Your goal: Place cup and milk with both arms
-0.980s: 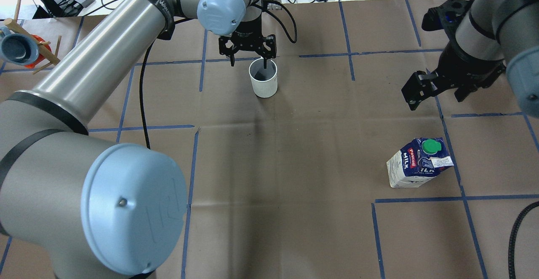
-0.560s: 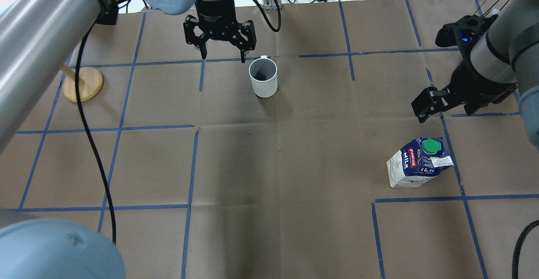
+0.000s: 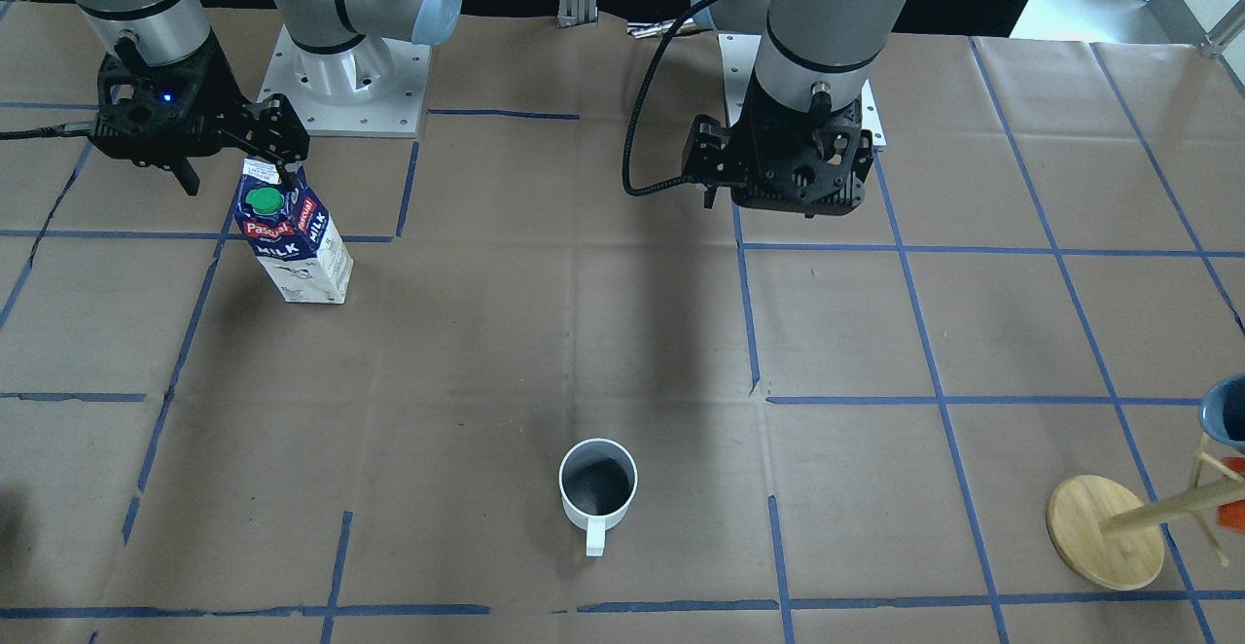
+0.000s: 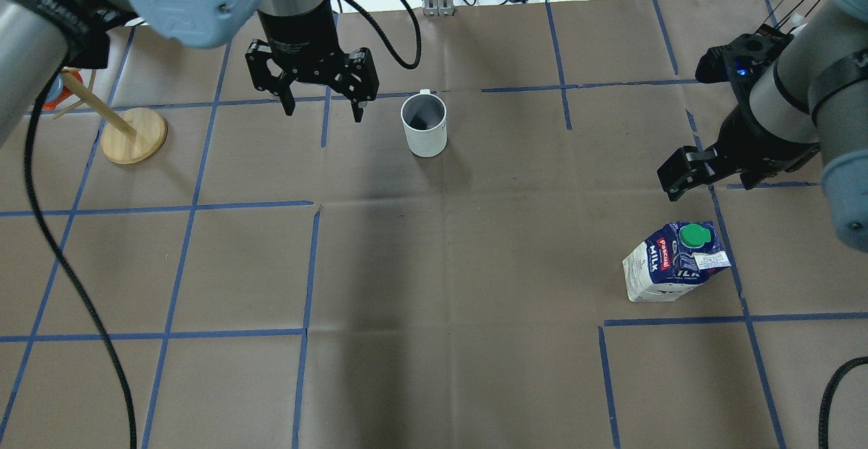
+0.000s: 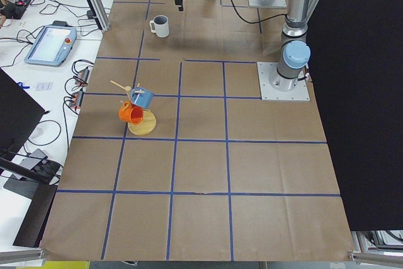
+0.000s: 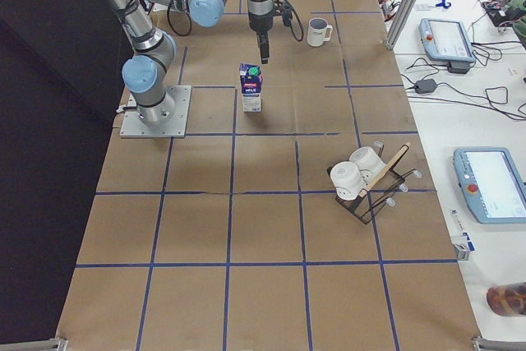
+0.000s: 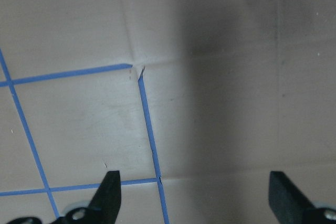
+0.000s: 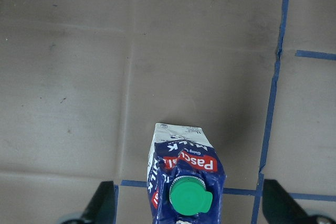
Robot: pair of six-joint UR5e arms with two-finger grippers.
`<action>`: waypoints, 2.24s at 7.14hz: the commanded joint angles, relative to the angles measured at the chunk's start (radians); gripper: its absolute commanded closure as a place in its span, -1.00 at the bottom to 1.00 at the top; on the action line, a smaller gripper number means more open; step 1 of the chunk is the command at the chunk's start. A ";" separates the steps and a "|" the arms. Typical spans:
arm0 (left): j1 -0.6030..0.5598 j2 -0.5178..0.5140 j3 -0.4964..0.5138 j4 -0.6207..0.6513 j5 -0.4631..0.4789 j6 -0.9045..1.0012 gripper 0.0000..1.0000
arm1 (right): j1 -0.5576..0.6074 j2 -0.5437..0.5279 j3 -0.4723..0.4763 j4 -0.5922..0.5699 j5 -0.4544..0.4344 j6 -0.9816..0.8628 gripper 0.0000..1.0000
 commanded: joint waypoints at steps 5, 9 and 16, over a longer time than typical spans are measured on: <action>0.023 0.078 -0.027 0.000 -0.011 0.012 -0.99 | -0.010 0.048 0.062 -0.056 0.012 -0.004 -1.00; 0.029 0.066 -0.047 0.031 -0.013 0.015 -0.99 | -0.038 0.044 0.108 -0.092 0.003 0.007 -1.00; 0.030 0.093 -0.105 0.030 -0.011 0.016 -0.99 | -0.047 0.037 0.192 -0.102 0.009 0.116 -0.96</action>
